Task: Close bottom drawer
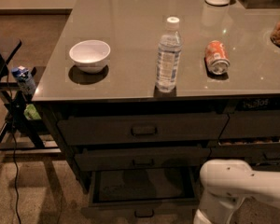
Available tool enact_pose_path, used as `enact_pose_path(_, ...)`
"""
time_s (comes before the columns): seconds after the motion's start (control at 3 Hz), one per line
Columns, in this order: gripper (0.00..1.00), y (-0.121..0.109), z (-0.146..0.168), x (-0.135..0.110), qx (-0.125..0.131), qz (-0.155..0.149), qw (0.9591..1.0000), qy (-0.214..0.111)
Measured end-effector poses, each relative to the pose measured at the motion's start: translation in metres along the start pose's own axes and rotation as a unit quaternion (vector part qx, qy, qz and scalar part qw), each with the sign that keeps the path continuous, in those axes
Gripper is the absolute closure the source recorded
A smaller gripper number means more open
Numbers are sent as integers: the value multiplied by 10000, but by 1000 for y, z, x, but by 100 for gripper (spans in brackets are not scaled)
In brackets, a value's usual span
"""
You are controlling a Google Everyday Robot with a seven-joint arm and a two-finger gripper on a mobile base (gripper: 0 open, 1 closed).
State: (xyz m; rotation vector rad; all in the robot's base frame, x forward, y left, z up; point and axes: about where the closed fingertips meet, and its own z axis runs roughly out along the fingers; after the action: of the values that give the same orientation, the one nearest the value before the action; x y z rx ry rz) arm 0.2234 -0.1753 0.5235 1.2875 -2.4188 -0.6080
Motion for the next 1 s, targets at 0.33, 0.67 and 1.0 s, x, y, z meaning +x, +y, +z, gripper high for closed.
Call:
enact_pose_path(0.33,100,1,20,-1,-261,43,9996,28)
enact_pose_path(0.67,100,1,20,-1,-261,45,9996,27)
enact_pose_path(1.0,100,-4,27,-2,-289,128,9995,-21)
